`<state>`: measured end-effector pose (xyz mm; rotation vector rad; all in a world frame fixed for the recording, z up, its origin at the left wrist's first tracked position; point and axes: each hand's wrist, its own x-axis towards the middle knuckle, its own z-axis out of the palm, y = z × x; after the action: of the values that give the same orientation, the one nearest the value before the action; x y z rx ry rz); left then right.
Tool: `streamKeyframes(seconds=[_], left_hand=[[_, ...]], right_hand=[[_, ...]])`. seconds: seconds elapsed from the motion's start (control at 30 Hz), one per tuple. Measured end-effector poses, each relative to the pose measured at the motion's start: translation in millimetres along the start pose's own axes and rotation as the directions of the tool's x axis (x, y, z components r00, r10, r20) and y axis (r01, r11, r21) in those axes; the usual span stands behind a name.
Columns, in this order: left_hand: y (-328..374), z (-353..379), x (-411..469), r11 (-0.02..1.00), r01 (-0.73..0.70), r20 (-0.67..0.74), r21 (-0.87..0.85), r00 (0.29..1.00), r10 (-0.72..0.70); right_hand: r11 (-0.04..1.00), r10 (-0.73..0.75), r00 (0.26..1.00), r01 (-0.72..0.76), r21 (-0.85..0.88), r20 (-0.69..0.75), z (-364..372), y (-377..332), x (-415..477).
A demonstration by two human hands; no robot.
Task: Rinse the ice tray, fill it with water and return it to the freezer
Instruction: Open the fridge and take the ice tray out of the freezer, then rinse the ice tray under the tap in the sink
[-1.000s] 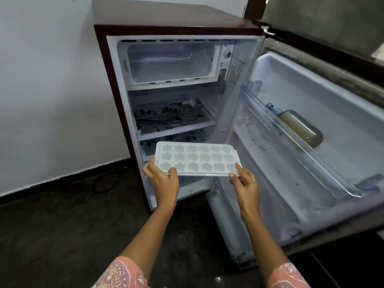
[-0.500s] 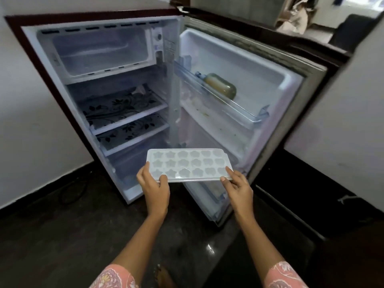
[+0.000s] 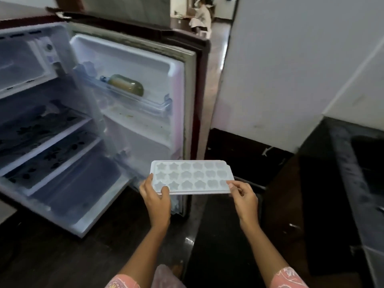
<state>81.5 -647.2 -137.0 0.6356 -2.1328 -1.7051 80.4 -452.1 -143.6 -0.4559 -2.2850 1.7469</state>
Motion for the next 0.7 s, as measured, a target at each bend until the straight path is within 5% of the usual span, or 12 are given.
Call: streamKeyframes(seconds=[0.27,0.7], left_hand=[[17.9,73.2,-24.2,0.997,-0.078,0.262,0.025,0.963,0.068],[51.6,209.9,-27.5,0.993,-0.116,0.616,-0.011,0.782,0.098]], right_hand=[[0.993,0.118,0.964,-0.114,0.031,-0.239,-75.2,20.6,4.8],[0.963,0.253,0.773,-0.261,0.072,-0.582,-158.3,44.6,47.3]])
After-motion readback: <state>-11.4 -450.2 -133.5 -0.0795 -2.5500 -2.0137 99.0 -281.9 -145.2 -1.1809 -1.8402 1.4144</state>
